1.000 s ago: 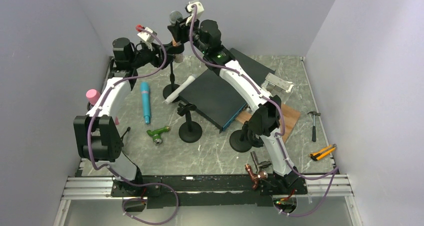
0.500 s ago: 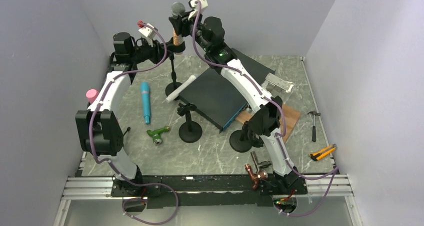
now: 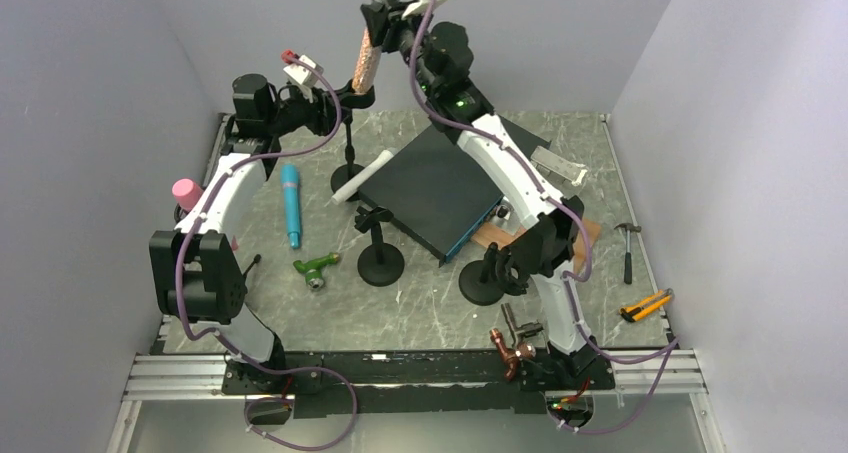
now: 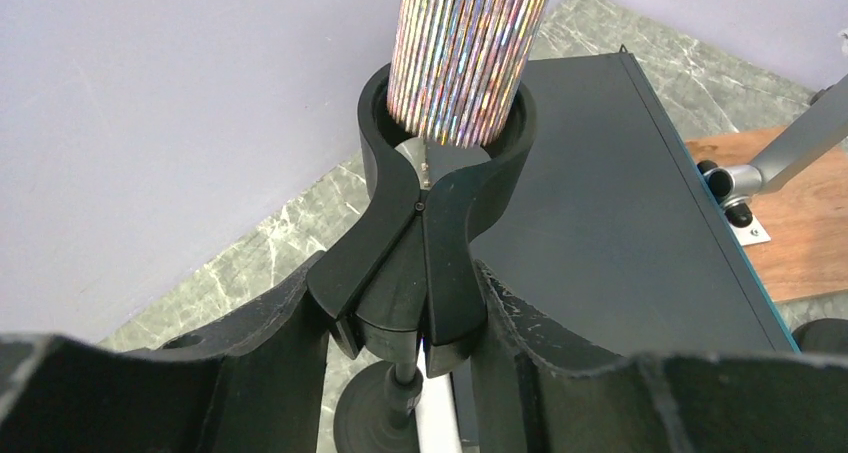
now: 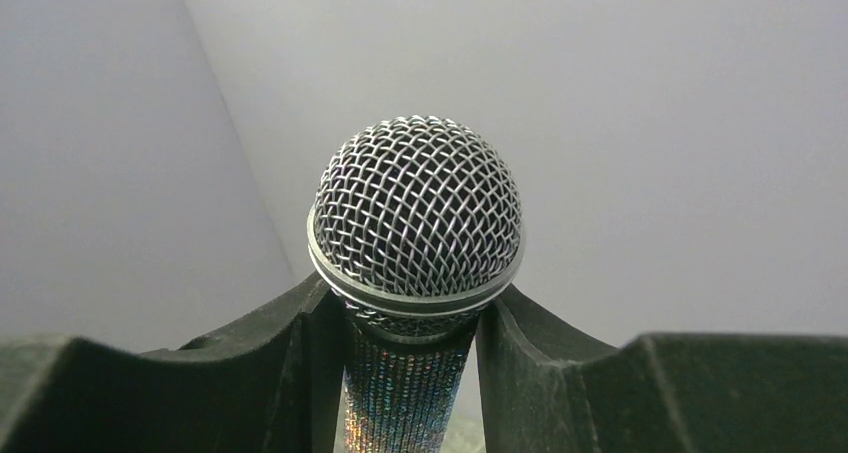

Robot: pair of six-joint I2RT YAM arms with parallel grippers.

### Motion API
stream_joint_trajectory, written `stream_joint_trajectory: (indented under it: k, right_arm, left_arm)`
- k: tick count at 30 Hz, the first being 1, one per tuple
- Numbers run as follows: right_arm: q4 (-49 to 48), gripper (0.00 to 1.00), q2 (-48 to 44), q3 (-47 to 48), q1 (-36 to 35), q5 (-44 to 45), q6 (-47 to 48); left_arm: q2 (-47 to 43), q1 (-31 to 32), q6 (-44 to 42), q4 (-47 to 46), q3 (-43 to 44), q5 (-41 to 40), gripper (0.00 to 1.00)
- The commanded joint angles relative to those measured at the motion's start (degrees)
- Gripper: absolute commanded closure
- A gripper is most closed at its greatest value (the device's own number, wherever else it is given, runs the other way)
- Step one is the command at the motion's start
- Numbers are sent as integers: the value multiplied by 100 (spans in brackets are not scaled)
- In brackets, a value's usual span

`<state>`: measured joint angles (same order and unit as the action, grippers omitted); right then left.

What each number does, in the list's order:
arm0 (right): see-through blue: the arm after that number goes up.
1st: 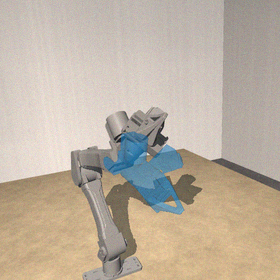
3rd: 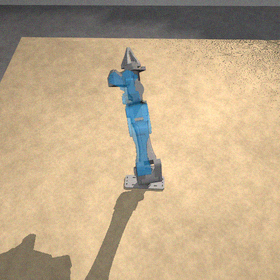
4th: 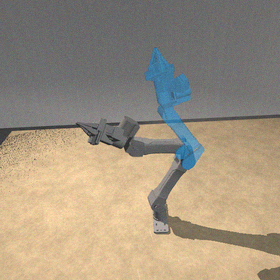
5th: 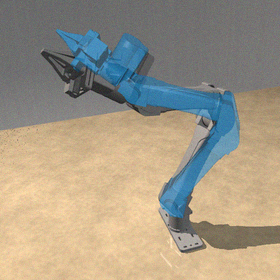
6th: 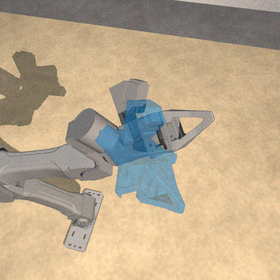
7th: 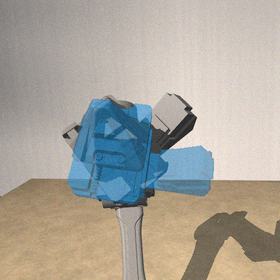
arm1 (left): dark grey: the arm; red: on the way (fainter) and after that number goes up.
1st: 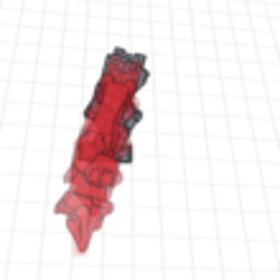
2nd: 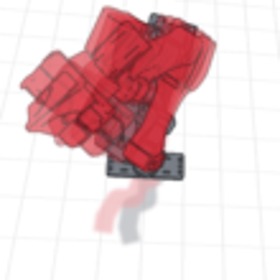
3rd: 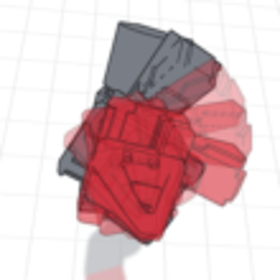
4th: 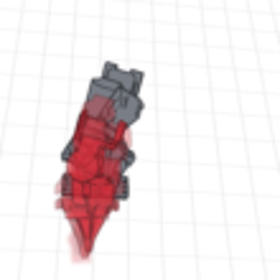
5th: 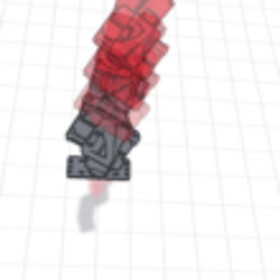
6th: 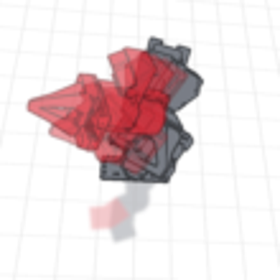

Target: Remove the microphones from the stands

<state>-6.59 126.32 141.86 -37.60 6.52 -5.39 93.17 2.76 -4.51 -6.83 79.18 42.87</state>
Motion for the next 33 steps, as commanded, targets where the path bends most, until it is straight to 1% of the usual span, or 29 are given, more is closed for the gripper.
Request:
stream_joint_trajectory:
  k: [1, 4, 5, 7, 9, 11, 12, 13, 15, 17, 19, 22, 27, 28, 31, 32, 33]
  right_arm:
    - [-919, 100, -1090, 256, 789, 611, 549]
    - [-1023, 100, -1025, 417, 792, 234, 191]
    - [-893, 100, -933, 720, 788, 42, 142]
    - [-730, 100, -851, 922, 780, -22, 110]
    - [-671, 100, -1101, 583, 791, 55, 103]
    - [-373, 100, -1592, 58, 780, 51, 21]
    - [-127, 100, -1829, -230, 772, -58, -62]
    - [116, 100, -2090, -595, 750, -210, -179]
    - [582, 100, -2666, -1467, 626, -515, -230]
    - [952, 100, -3362, -2545, 450, -612, -328]
    - [1250, 100, -3995, -3498, 313, -738, -522]
    - [1946, 100, -4684, -4469, 234, -931, -947]
    - [2977, 100, -5344, -5058, -5, -784, -1178]
    - [3086, 100, -5423, -5146, -36, -729, -1251]
    - [3167, 100, -5611, -5445, -61, -669, -1512]
    - [3146, 100, -5644, -5512, -60, -664, -1585]
    - [3126, 100, -5657, -5549, -55, -663, -1656]
  left_arm:
    - [-134, -259, -93, 406, -131, -386, 100]
    - [-204, -259, -163, 275, -242, -122, 100]
    - [-200, -259, -167, 302, -239, -61, 100]
    - [-99, -259, -190, 551, -37, -48, 100]
    - [-35, -380, -95, 573, -20, -59, 100]
    - [-27, -454, 120, 427, -88, -110, 100]
    - [-19, -472, 186, 363, -102, -87, 97]
    - [-13, -498, 259, 314, -86, -71, 90]
    - [-24, -509, 401, 226, -85, -122, 66]
    - [-95, -508, 729, 92, -125, -187, 52]
    - [-174, -510, 921, 15, -154, -184, 46]
    - [-187, -517, 1177, 12, -88, 12, 43]
    - [-235, -520, 1658, -185, -221, 174, 43]
    - [-217, -522, 1648, -125, -189, 213, 46]
    - [-242, -520, 1387, 57, -113, 47, 78]
    - [-234, -515, 1257, 220, -38, -100, 91]
    - [-220, -518, 1086, 444, 88, -299, 100]
